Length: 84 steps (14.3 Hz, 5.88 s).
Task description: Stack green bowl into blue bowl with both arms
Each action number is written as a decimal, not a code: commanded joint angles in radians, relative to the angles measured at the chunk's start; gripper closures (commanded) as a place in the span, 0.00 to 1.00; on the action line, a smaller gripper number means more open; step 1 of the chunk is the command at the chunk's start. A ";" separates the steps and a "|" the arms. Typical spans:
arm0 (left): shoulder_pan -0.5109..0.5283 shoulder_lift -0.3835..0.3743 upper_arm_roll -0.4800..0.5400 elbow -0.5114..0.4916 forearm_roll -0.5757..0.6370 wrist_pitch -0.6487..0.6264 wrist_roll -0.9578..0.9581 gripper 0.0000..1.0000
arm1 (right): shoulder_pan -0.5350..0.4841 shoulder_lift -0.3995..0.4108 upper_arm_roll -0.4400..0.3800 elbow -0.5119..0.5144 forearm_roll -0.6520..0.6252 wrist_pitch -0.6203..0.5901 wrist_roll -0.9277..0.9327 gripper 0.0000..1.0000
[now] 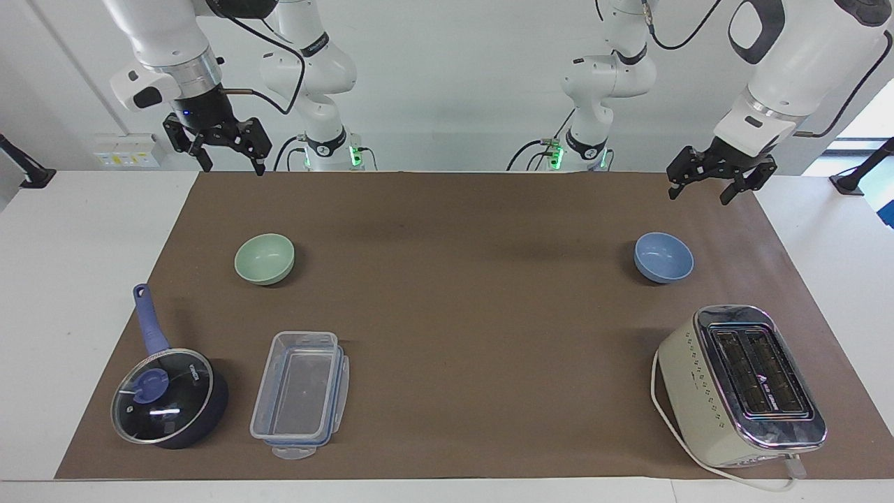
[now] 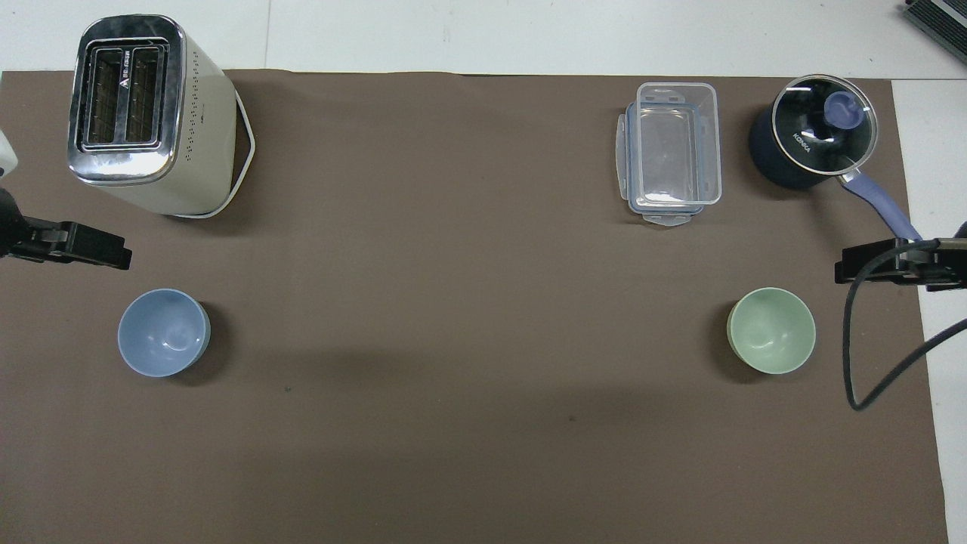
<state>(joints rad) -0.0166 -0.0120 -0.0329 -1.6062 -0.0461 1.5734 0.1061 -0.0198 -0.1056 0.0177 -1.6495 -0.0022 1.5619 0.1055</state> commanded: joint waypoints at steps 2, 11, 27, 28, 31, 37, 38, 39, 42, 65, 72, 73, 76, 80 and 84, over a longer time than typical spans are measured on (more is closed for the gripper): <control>0.001 -0.005 0.001 0.002 -0.011 -0.006 0.004 0.00 | -0.009 0.007 0.005 0.016 0.001 -0.017 -0.021 0.00; 0.003 -0.008 0.001 -0.001 -0.011 -0.018 0.006 0.00 | -0.009 0.007 0.005 0.016 0.001 -0.017 -0.021 0.00; 0.249 -0.037 0.005 -0.202 -0.128 0.111 0.398 0.00 | -0.009 0.007 0.005 0.016 0.001 -0.017 -0.021 0.00; 0.269 -0.039 0.005 -0.221 -0.141 0.135 0.432 0.00 | -0.009 0.007 0.004 0.016 0.001 -0.017 -0.021 0.00; 0.303 -0.022 0.007 -0.274 -0.149 0.212 0.498 0.00 | -0.009 0.007 0.004 0.016 0.001 -0.017 -0.021 0.00; 0.369 0.033 0.007 -0.382 -0.193 0.362 0.619 0.00 | -0.009 0.007 0.005 0.016 0.001 -0.017 -0.021 0.00; 0.377 0.047 0.007 -0.400 -0.219 0.391 0.638 0.00 | -0.009 0.007 0.005 0.016 0.001 -0.017 -0.021 0.00; 0.389 0.061 0.007 -0.423 -0.242 0.433 0.674 0.00 | -0.009 0.006 0.005 0.016 0.001 -0.017 -0.021 0.00; 0.399 0.090 0.007 -0.449 -0.256 0.477 0.712 0.01 | -0.009 0.007 0.005 0.016 0.001 -0.017 -0.021 0.00; 0.354 0.055 0.008 -0.646 -0.353 0.643 0.564 1.00 | -0.009 0.007 0.005 0.016 0.001 -0.017 -0.021 0.00; 0.281 -0.032 0.008 -0.646 -0.353 0.594 0.525 1.00 | -0.009 0.007 0.005 0.016 0.001 -0.017 -0.021 0.00; 0.253 -0.043 0.008 -0.647 -0.351 0.585 0.494 1.00 | -0.009 0.007 0.005 0.016 0.001 -0.017 -0.023 0.00; 0.147 -0.065 0.008 -0.664 -0.350 0.582 0.410 1.00 | -0.009 0.006 0.005 0.016 0.001 -0.017 -0.021 0.00; -0.038 -0.066 0.008 -0.673 -0.336 0.609 0.194 1.00 | -0.009 0.006 0.005 0.016 0.001 -0.017 -0.021 0.00; -0.230 -0.048 0.007 -0.675 -0.336 0.707 -0.035 1.00 | -0.009 0.007 0.005 0.016 0.001 -0.017 -0.021 0.00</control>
<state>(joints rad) -0.1555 -0.0496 -0.0430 -2.2504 -0.3842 2.2162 0.1696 -0.0198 -0.1055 0.0177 -1.6495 -0.0022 1.5619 0.1055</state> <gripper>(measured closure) 0.965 0.000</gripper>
